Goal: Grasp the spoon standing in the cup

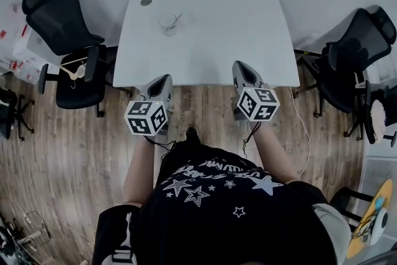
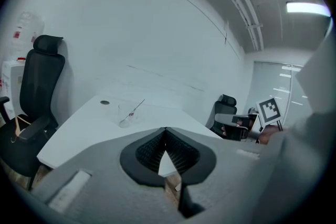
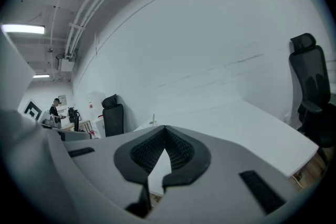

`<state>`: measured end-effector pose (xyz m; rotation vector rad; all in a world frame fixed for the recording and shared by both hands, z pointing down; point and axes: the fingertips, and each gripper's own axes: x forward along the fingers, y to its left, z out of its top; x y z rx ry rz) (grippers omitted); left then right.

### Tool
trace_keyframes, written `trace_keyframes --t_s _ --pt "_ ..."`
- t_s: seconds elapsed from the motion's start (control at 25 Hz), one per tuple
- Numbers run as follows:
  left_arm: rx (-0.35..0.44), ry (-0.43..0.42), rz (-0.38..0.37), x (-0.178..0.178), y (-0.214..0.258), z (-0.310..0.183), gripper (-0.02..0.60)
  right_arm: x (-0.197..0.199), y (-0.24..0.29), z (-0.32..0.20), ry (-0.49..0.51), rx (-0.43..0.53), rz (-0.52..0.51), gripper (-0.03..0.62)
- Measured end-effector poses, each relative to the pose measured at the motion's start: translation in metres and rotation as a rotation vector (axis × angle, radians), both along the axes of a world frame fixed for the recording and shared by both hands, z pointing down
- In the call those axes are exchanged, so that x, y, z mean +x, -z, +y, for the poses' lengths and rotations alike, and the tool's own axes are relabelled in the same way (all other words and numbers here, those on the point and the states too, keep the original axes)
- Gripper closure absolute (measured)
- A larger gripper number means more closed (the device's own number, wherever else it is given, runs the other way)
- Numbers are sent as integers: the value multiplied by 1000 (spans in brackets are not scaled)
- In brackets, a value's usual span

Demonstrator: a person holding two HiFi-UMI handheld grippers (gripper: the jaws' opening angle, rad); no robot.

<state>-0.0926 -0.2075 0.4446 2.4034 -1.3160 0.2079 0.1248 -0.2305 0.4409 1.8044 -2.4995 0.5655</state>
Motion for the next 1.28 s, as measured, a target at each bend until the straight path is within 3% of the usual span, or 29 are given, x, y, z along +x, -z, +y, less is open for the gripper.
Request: trace_keyframes --t_s 0.76,1.28 --pt "-62 12 24 -71 -28 -108 577 -88 -19 -121 50 -41 -5 585" --pt "-99 46 12 -80 -46 -137 577 -118 -39 -170 128 -80 -7 582"
